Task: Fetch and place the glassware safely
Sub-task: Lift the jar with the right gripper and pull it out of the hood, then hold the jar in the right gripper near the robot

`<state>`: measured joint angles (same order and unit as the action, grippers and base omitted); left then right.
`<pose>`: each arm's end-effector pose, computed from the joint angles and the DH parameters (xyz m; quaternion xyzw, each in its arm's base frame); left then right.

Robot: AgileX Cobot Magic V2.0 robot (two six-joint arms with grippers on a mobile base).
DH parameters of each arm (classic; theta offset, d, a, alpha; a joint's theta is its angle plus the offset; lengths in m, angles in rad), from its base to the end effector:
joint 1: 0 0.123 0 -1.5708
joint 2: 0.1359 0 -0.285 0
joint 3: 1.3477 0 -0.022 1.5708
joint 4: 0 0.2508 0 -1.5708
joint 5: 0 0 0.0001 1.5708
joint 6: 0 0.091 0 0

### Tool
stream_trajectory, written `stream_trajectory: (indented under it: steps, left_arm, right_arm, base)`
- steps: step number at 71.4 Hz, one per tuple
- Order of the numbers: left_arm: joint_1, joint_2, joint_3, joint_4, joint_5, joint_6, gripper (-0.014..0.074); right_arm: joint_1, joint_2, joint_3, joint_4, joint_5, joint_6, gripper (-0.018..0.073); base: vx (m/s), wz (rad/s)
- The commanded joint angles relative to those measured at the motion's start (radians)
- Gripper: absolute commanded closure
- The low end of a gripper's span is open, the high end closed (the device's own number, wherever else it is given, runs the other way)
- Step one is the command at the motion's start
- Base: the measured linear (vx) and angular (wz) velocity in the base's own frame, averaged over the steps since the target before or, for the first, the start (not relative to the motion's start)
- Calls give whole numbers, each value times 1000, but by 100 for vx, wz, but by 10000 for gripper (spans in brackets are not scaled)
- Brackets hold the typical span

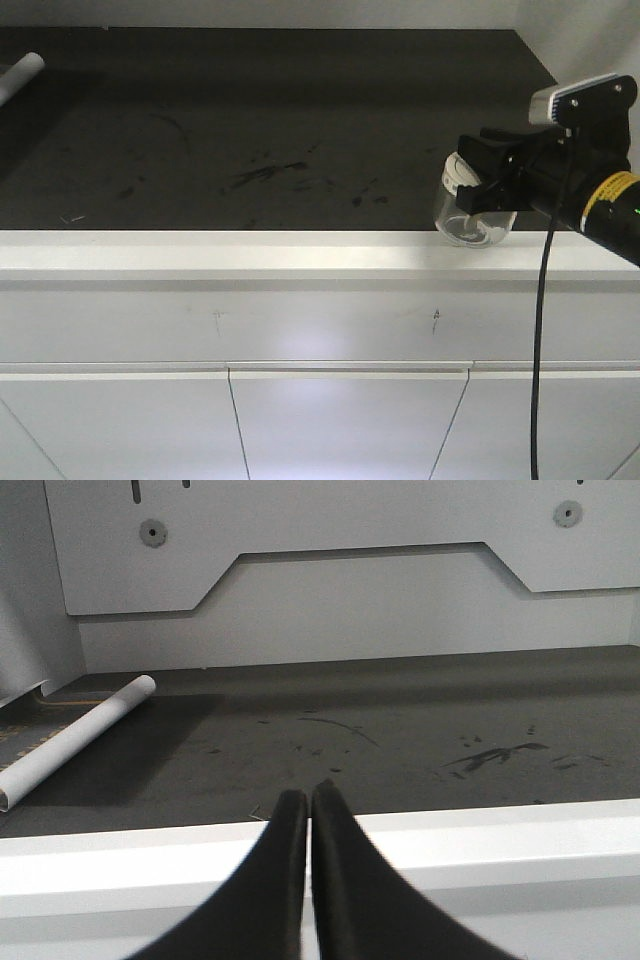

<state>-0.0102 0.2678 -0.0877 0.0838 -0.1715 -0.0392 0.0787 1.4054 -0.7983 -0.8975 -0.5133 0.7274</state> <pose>0.0804 -0.0021 0.2406 0.0234 0.6786 0.0073 0.7341 0.2992 0.0586 0.2871 -0.1927 0.7392 0.1431 0.6293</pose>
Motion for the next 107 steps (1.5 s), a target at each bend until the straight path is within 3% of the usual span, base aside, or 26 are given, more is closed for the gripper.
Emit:
stream_trajectory:
  steps: [1,23,45,67,107]
  left_arm:
    - [-5,9,-27,-7,-72,-7,603]
    - [-5,9,-27,-7,-72,-7,603]
    - [-5,9,-27,-7,-72,-7,603]
    - [-5,9,-27,-7,-72,-7,603]
    - [-5,9,-27,-7,-72,-7,603]
  right_arm:
    - [-2,-90,32,33,-114,-13,561]
    - [29,-198,171,27,-201,-12,561]
    - [297,-203,171,26,-178,-38,561]
    - [494,-203,171,28,-180,-38,561]
    - [515,-203,171,26,-187,-35,559]
  base:
    - [0,0]
    - [0,0]
    - [0,0]
    - [0,0]
    - [0,0]
